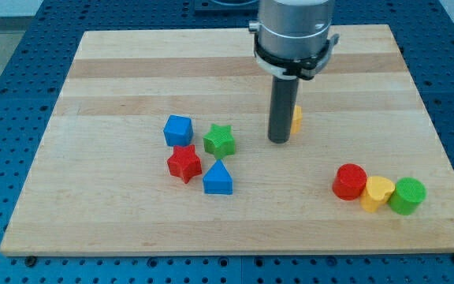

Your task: Slide the yellow hexagon to the center of the board

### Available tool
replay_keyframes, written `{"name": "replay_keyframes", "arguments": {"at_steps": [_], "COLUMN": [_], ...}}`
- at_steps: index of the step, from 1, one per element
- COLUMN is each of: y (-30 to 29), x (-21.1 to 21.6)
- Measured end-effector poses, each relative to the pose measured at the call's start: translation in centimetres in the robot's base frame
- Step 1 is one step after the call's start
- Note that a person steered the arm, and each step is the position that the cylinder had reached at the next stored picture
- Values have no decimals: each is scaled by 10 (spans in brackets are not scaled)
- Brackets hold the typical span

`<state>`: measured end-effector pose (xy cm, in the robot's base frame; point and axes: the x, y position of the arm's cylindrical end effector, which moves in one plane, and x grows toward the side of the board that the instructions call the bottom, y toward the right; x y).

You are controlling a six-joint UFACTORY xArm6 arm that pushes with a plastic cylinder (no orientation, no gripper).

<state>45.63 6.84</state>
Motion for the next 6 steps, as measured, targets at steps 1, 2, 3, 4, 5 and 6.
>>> {"name": "replay_keyframes", "arguments": {"at_steps": [1,2,3,4,5,6], "y": [29,59,63,56,38,16], "x": [0,-4,-16,-25,-24,-23]}}
